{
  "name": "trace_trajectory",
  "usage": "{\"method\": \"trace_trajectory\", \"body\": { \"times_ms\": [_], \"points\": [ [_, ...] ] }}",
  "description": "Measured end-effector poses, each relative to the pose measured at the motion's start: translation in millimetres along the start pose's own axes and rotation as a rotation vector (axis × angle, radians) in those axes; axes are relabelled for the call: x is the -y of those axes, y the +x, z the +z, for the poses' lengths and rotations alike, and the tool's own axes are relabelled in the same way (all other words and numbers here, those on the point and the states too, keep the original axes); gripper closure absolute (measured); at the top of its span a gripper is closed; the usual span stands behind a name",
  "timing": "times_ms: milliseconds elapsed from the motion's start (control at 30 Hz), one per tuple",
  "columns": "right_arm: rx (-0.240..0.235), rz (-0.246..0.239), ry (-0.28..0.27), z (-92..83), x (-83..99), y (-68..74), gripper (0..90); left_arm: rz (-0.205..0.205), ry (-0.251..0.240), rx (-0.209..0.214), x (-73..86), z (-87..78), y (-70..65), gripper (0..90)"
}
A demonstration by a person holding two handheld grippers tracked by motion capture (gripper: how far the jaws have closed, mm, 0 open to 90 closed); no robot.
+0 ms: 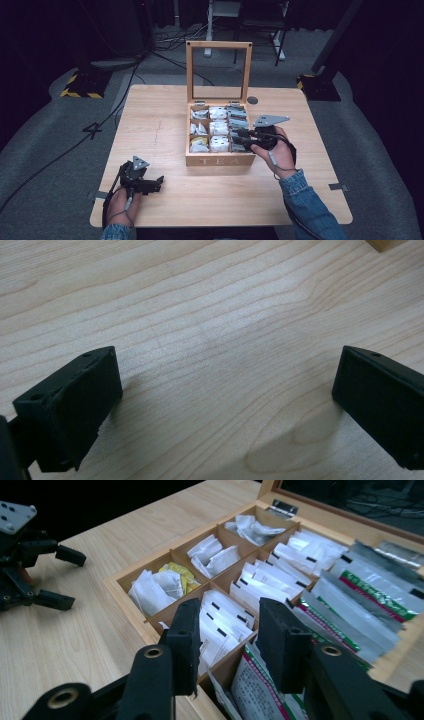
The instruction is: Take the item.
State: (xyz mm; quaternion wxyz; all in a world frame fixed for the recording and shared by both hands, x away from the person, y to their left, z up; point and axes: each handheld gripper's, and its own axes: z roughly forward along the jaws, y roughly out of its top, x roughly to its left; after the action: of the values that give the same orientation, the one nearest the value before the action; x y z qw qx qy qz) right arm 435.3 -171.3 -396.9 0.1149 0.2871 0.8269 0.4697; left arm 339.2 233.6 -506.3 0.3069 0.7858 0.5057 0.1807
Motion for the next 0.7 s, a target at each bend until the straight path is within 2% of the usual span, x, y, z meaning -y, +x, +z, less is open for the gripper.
{"method": "trace_trajectory", "body": {
  "times_ms": [267, 700],
  "points": [
    [-0.049, -0.034, 0.065, 22.2, -0.3, 8.5, 65.9, -0.012, 0.0, -0.008, 2.8, -2.4, 0.8, 0.0],
    [-0.082, -0.058, 0.157, 46.2, 5.6, 17.4, 73.5, -0.014, 0.0, -0.007, 3.0, -2.5, 0.8, 0.0]
  ]
}}
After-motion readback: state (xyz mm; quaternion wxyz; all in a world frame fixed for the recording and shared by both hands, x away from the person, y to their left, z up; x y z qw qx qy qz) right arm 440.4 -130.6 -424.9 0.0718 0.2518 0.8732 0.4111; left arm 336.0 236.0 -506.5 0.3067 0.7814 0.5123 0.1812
